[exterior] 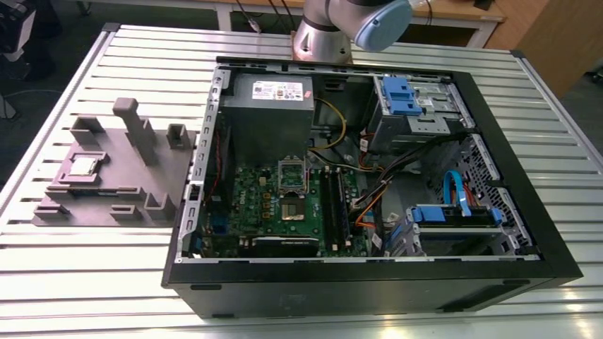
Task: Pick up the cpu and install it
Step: 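Reach for the cpu, then pick up the cpu and move it towards the insertion slot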
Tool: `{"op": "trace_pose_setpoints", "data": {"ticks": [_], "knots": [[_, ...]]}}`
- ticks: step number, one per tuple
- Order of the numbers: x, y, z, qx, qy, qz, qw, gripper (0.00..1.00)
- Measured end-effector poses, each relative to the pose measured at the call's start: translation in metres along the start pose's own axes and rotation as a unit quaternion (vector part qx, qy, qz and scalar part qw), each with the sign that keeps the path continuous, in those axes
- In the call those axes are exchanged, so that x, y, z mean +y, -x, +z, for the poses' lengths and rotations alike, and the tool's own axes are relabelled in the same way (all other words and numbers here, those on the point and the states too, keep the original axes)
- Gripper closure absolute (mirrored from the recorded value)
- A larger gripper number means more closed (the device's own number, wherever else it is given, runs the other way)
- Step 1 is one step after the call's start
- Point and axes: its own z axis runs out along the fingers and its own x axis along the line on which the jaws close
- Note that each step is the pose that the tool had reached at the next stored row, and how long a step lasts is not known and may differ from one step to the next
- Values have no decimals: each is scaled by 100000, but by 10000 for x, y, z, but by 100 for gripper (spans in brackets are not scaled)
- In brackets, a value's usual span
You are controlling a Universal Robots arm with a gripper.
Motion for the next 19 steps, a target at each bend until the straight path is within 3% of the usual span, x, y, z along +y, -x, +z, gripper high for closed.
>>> {"op": "trace_pose_setpoints", "data": {"ticks": [13,19], "knots": [[0,-3,0,0,1,1,100000,89],[0,-3,0,4,-2,1,100000,65]]}}
